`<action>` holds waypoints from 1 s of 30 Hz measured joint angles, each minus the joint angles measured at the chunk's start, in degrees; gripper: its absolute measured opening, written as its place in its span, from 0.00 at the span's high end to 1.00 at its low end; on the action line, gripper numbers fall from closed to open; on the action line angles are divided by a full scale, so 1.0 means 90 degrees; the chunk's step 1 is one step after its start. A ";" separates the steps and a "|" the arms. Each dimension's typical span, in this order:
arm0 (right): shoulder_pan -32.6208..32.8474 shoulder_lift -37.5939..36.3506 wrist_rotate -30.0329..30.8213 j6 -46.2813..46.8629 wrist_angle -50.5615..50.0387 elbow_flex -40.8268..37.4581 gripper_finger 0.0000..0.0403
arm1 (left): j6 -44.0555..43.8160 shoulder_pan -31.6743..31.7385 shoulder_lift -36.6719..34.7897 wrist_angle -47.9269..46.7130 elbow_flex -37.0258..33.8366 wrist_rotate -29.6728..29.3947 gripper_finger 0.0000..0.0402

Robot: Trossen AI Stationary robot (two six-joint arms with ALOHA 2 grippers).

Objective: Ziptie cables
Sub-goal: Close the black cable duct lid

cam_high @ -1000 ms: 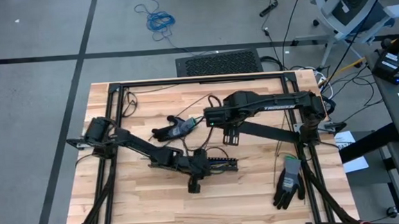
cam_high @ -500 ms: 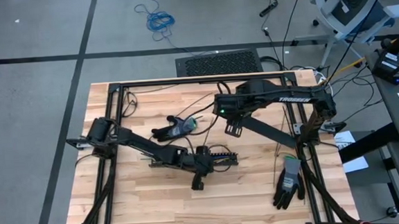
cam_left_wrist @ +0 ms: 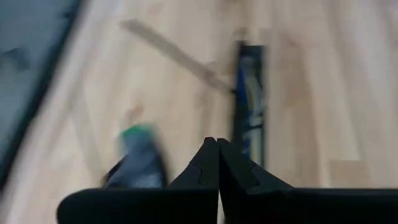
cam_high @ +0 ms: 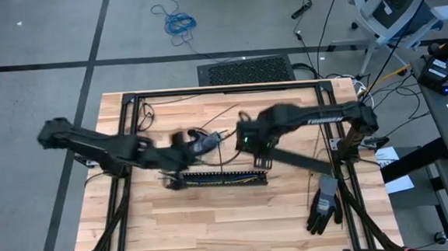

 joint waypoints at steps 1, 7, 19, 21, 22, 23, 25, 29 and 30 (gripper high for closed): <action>0.0105 0.0064 -0.0107 -0.0040 0.0196 -0.0096 0.51 | -0.0346 -0.0098 -0.0290 -0.0318 -0.0023 -0.0366 1.00; 0.0722 0.0773 -0.0282 -0.0527 0.0006 -0.0326 0.51 | -0.2114 -0.0468 -0.1537 -0.1448 -0.0028 -0.2191 1.00; 0.0837 0.1566 -0.0898 0.0301 0.0843 -0.0324 0.51 | -0.2088 -0.0497 -0.1761 -0.2035 -0.0038 -0.2658 1.00; 0.0804 0.1648 -0.0813 0.0237 0.0885 -0.0324 0.51 | -0.2032 -0.0499 -0.1670 -0.2042 -0.0038 -0.2670 1.00; 0.0800 0.1684 -0.0686 0.0208 0.0889 -0.0324 0.51 | -0.1966 -0.0499 -0.1629 -0.2031 -0.0038 -0.2672 1.00; 0.0785 0.1713 -0.0569 0.0194 0.0891 -0.0324 0.51 | -0.1933 -0.0499 -0.1599 -0.2040 -0.0038 -0.2672 1.00; 0.0748 0.1733 -0.0551 0.0130 0.0905 -0.0324 0.51 | -0.1916 -0.0499 -0.1534 -0.2032 -0.0038 -0.2672 1.00; 0.0714 0.1728 -0.0563 -0.0072 0.1044 -0.0324 0.51 | -0.1921 -0.0499 -0.1440 -0.2026 -0.0038 -0.2670 1.00; 0.0714 0.1728 -0.0564 -0.0172 0.1022 -0.0324 0.51 | -0.1922 -0.0499 -0.1439 -0.2028 -0.0038 -0.2670 1.00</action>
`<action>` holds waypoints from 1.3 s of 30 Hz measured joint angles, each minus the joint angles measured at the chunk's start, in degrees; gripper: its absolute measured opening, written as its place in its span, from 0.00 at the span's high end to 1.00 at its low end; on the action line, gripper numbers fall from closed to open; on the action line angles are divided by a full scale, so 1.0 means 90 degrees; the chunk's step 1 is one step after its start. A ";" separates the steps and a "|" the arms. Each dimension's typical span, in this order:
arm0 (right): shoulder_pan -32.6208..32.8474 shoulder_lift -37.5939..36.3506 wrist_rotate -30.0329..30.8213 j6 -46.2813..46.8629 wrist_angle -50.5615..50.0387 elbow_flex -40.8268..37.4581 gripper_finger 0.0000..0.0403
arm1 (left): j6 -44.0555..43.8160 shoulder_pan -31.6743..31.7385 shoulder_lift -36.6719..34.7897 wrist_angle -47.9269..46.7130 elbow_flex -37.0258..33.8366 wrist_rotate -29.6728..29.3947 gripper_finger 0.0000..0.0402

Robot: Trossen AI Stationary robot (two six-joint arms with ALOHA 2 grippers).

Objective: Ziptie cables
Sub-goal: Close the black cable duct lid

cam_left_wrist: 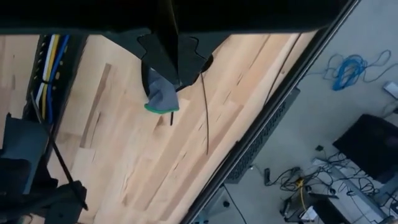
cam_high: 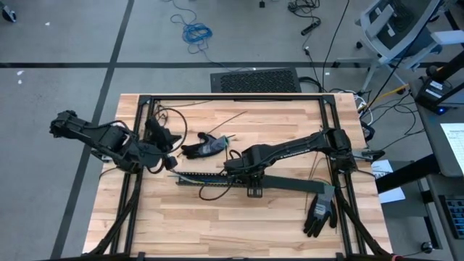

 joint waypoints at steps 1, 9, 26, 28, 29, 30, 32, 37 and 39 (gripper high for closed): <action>0.0000 0.0000 0.0022 -0.0155 -0.0008 0.0000 0.51 | -0.0002 0.0000 -0.0012 0.0000 0.0000 -0.0001 1.00; -0.0007 0.0089 -0.0007 -0.0529 0.0211 0.0000 0.51 | -0.0134 0.0000 -0.0014 0.0000 0.0000 -0.0002 1.00; -0.0261 0.0092 -0.0078 -0.0339 0.0396 0.0000 0.51 | -0.0353 0.0000 -0.0016 0.0003 0.0000 -0.0001 1.00; -0.0310 0.0092 -0.0192 -0.0355 0.0395 0.0000 0.51 | -0.0353 0.0000 -0.0016 0.0003 0.0000 0.0000 1.00; -0.0330 0.0103 -0.0216 -0.0356 0.0394 0.0000 0.51 | -0.0353 0.0000 -0.0016 0.0003 0.0000 -0.0001 1.00; -0.0340 0.0140 -0.0238 -0.0357 0.0392 0.0000 0.51 | -0.0353 0.0000 -0.0016 0.0003 0.0000 0.0000 1.00; -0.0340 0.0247 -0.0392 -0.0362 0.0281 0.0000 0.51 | -0.0354 0.0000 -0.0016 0.0003 0.0000 0.0000 1.00; -0.0337 0.0527 -0.0393 -0.0581 0.0114 0.0002 0.51 | -0.0353 0.0000 -0.0016 0.0003 0.0000 0.0000 1.00; -0.0333 0.0527 -0.0365 -0.0583 0.0152 0.0002 0.51 | -0.0352 0.0000 -0.0016 0.0003 0.0000 -0.0001 1.00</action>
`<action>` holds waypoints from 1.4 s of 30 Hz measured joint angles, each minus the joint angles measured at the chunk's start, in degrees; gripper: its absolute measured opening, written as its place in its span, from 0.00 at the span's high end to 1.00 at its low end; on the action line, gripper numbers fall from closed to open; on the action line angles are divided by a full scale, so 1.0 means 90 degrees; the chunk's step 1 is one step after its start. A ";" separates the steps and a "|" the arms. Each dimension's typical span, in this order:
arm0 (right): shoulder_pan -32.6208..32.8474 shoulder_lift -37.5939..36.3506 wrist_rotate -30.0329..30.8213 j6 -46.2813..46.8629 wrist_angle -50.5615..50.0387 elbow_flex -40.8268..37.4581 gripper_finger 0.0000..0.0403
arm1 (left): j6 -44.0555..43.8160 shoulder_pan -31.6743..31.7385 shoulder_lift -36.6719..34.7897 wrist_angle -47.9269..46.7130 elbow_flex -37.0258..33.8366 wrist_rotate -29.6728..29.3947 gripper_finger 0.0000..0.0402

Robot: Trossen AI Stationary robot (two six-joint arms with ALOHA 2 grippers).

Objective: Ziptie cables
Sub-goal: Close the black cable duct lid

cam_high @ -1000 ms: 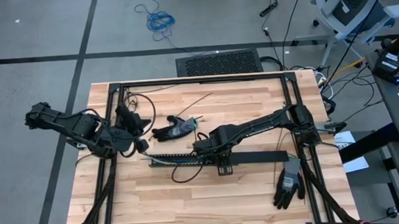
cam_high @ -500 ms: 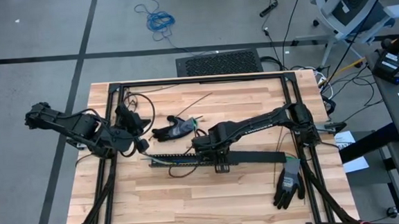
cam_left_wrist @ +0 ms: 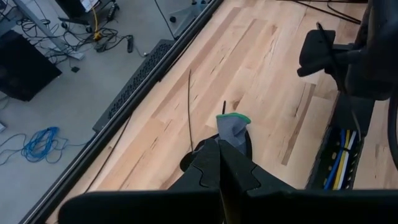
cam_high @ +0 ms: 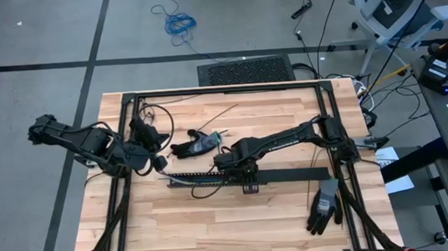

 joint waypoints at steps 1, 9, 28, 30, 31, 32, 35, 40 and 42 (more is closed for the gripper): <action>-0.0005 0.0000 0.0000 0.0005 0.0049 0.0000 0.51 | -0.0002 0.0000 0.0000 0.0000 0.0000 0.0001 1.00; -0.0024 -0.0015 0.0014 -0.0047 0.0091 0.0000 0.51 | -0.0002 0.0001 0.0013 0.0048 0.0000 0.0137 1.00; -0.0046 -0.0012 0.0056 -0.0042 0.0202 -0.0002 0.51 | 0.0669 -0.0119 0.1419 0.4720 -0.2289 0.1360 1.00; -0.0046 -0.0010 0.0058 -0.0068 0.0262 -0.0002 0.51 | 0.0598 -0.0151 0.1539 0.5398 -0.2389 0.1358 1.00; -0.0046 -0.0010 0.0068 -0.0067 0.0296 -0.0002 0.51 | 0.0526 -0.0172 0.1632 0.5710 -0.2480 0.1358 1.00; -0.0046 -0.0010 0.0072 -0.0066 0.0300 -0.0002 0.51 | 0.0464 -0.0174 0.1749 0.6066 -0.2613 0.1367 1.00; -0.0053 -0.0008 0.0067 -0.0066 0.0300 -0.0002 0.51 | -0.0080 -0.0207 0.2029 0.7200 -0.3142 0.1546 1.00; -0.0053 -0.0005 0.0065 -0.0065 0.0302 -0.0002 0.51 | -0.0944 -0.0214 0.2551 0.8434 -0.3877 0.1882 1.00; -0.0053 -0.0005 0.0065 -0.0066 0.0307 -0.0002 0.51 | -0.0892 -0.0221 0.2788 0.8833 -0.3888 0.2046 1.00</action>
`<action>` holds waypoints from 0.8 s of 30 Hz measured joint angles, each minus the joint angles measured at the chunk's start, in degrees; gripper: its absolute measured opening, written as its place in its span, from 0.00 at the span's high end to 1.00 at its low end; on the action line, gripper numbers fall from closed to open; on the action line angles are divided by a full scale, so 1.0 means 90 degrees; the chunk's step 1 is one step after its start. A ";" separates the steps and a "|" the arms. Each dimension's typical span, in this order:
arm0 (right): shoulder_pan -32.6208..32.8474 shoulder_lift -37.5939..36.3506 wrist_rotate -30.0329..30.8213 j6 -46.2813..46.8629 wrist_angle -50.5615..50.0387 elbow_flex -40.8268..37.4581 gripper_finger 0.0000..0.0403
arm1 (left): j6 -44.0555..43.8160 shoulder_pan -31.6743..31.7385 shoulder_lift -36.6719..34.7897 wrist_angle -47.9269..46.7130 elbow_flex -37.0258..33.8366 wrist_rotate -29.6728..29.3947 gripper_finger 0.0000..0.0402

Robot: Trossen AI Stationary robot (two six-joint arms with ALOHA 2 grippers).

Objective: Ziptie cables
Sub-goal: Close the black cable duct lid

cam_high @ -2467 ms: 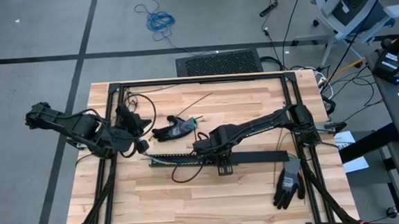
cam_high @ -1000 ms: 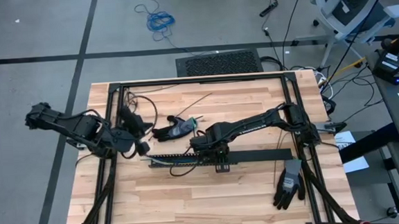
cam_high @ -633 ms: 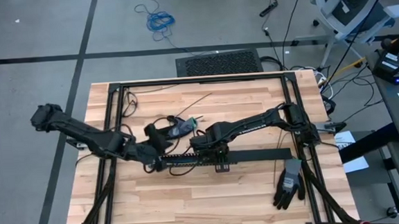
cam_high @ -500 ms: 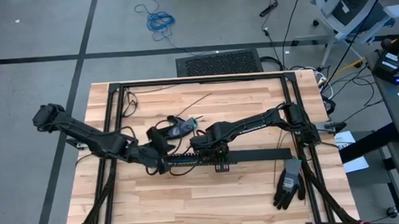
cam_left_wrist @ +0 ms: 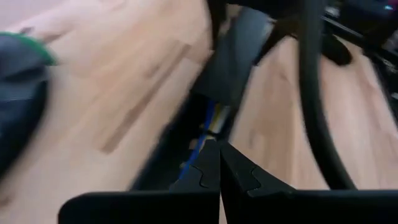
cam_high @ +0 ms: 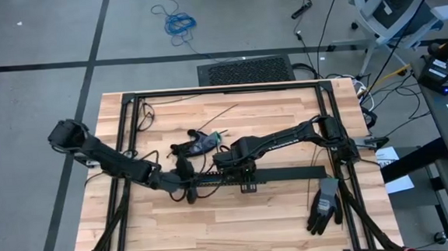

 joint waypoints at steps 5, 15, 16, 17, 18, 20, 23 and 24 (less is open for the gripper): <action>0.0000 0.0002 -0.0002 -0.0024 0.0010 -0.0002 0.51 | 0.0593 0.0121 0.0779 0.1378 0.0000 0.0125 1.00; 0.0000 0.0005 0.0000 0.0008 0.0020 -0.0002 0.51 | 0.1191 0.0855 0.1677 0.2364 0.0169 0.0526 1.00; -0.0002 0.0005 -0.0001 0.0008 0.0020 -0.0002 0.51 | 0.1254 0.0934 0.1752 0.2404 0.0245 0.0605 1.00; -0.0002 0.0005 -0.0001 0.0009 0.0019 -0.0002 0.51 | 0.1279 0.1006 0.1822 0.2488 0.0301 0.0631 1.00; -0.0002 0.0005 -0.0001 0.0010 0.0019 -0.0002 0.51 | 0.1301 0.1086 0.1911 0.2605 0.0363 0.0680 1.00; -0.0002 0.0005 0.0000 0.0012 0.0018 -0.0002 0.51 | 0.1504 0.1237 0.2090 0.2749 0.0506 0.0997 1.00; -0.0002 0.0005 -0.0001 0.0019 0.0015 -0.0002 0.51 | 0.1621 0.1418 0.2360 0.2752 0.0781 0.1358 1.00; -0.0002 0.0005 0.0000 0.0023 0.0015 -0.0002 0.51 | 0.1613 0.1469 0.2444 0.2751 0.0865 0.1459 1.00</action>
